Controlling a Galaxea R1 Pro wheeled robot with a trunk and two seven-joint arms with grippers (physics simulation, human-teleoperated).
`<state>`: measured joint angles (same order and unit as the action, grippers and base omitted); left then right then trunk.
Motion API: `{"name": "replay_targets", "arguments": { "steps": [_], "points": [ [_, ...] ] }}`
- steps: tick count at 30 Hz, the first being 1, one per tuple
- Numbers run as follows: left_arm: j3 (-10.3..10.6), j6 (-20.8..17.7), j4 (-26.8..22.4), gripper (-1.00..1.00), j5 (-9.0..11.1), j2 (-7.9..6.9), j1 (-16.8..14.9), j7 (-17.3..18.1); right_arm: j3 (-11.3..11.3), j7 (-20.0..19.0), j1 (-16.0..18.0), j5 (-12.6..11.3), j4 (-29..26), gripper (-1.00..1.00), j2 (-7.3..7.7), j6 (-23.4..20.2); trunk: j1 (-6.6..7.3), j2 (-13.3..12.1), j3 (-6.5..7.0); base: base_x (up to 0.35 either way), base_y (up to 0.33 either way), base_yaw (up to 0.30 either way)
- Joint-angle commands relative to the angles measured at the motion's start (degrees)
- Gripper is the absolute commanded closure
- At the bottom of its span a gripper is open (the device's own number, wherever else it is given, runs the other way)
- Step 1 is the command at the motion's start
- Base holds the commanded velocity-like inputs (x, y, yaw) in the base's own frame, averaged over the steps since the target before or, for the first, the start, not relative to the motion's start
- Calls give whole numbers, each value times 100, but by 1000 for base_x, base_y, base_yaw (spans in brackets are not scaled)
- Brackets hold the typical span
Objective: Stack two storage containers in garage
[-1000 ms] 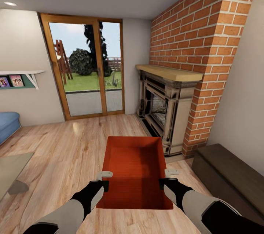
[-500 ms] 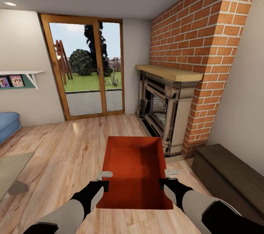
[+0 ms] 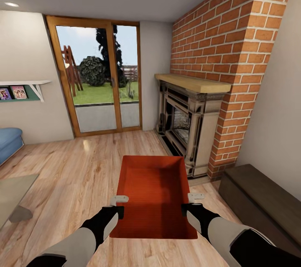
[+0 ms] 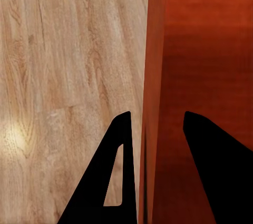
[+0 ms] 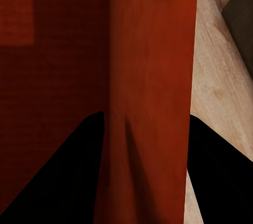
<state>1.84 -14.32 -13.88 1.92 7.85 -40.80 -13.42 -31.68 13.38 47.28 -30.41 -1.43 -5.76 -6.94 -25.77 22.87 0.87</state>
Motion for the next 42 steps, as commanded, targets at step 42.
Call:
{"name": "replay_targets", "arguments": {
  "steps": [42],
  "points": [
    [-51, -44, 8, 100, -43, 28, 1, -29, -444, 246, 1, 66, -7, 100, -45, 314, -2, 4, -2, 0, 0, 7]
  ]
}}
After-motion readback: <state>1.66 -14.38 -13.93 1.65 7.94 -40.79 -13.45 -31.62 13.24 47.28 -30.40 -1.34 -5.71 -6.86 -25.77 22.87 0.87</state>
